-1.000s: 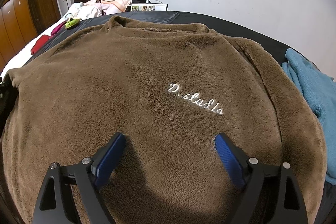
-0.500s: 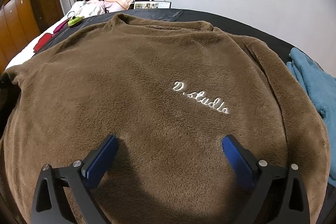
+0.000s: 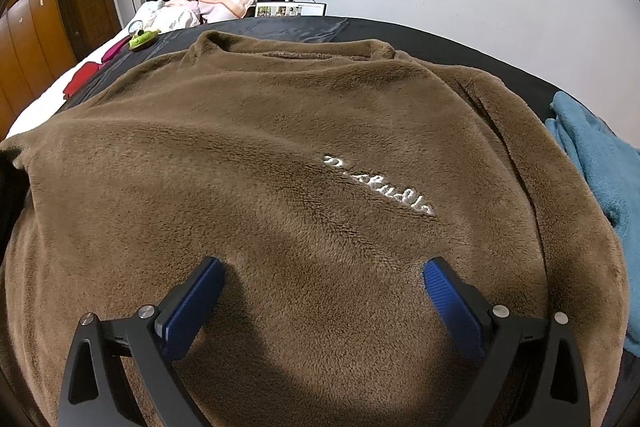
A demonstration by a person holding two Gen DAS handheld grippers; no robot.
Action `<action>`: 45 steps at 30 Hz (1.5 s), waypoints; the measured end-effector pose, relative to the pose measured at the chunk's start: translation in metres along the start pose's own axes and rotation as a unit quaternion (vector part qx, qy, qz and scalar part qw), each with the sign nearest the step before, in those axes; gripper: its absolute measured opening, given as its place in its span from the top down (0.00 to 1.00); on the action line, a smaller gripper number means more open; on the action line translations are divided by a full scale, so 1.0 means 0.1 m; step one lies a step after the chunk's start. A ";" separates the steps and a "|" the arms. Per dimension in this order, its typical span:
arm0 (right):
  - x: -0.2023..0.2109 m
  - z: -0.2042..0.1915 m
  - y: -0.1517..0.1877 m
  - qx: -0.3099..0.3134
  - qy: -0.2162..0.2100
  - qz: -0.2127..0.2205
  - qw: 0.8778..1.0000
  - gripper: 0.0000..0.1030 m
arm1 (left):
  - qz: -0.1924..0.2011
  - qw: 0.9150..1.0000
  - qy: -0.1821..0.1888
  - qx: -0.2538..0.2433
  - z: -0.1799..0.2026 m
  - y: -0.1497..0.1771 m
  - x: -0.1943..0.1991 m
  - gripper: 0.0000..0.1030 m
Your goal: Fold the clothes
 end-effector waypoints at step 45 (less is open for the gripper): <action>0.01 0.02 -0.01 0.001 0.002 0.000 1.000 0.01 | 0.023 0.987 0.144 0.064 1.79 -0.54 0.08 0.00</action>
Point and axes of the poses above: each gripper's, at about its wrist camera, not at the fingertips, and x roughly against the way its jaws point, z to its right, y to its underside, the point moved 7 cm from there along -x, roughly the way its jaws point, and after that the axes turned 2 degrees about -y, right-handed, at the moved point
